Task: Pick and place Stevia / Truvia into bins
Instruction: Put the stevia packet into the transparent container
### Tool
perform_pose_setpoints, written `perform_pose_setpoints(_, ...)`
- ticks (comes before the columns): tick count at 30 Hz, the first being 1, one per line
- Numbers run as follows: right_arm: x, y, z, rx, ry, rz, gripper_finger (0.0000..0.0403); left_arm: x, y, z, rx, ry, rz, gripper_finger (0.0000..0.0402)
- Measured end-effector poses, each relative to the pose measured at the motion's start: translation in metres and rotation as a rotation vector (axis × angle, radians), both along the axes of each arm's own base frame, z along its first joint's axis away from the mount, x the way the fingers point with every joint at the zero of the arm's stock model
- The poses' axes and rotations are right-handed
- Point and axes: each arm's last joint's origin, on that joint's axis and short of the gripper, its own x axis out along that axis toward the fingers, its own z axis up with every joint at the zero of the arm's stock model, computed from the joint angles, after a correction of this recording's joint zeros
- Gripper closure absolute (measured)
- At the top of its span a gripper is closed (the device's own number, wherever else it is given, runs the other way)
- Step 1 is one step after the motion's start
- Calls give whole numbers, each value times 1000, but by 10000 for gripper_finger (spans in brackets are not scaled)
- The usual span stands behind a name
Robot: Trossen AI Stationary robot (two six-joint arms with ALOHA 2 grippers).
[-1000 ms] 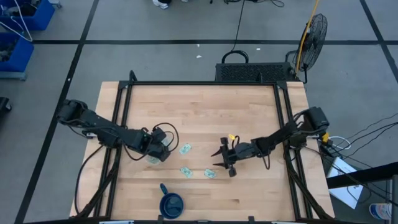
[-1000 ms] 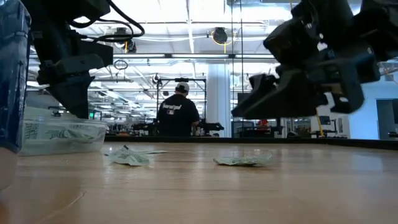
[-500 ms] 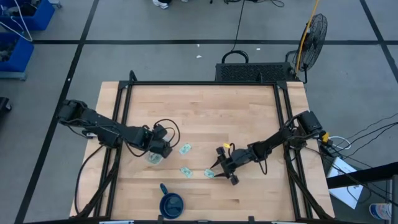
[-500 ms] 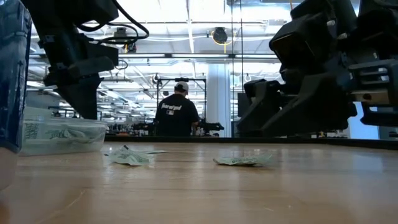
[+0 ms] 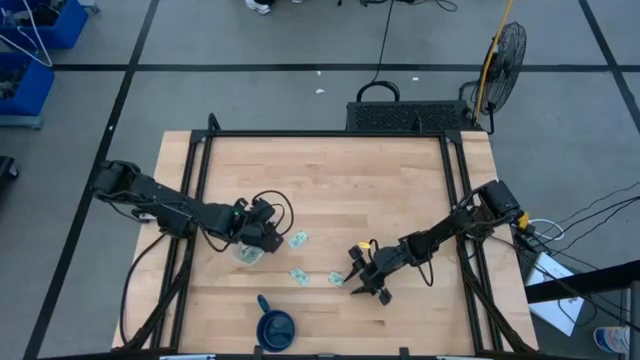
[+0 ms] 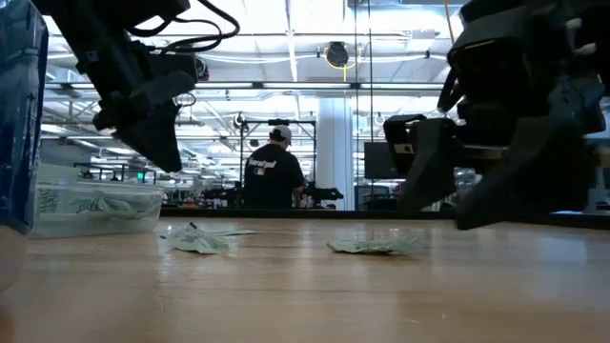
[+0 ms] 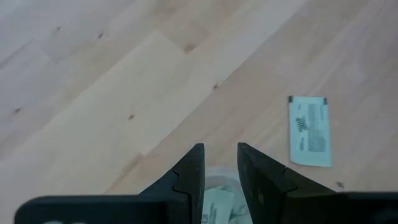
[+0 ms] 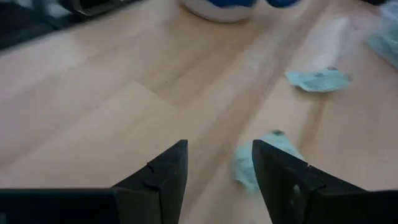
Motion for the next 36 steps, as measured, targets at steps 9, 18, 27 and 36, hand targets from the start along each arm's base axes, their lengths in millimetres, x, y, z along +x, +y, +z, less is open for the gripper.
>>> perform_pose_setpoints(9,1,-4,-1,-42,-11,-40,232,12,-3,5,-5,-114,-57,300)
perform_pose_setpoints(18,1,-4,-1,-56,-17,-35,232,39,-11,27,73,-383,-268,300)
perform_pose_setpoints(27,9,-1,-19,-125,-91,-32,232,42,-12,31,109,-410,-314,300)
perform_pose_setpoints(36,11,-5,-24,-127,-84,-57,254,42,-12,30,112,-399,-318,300)
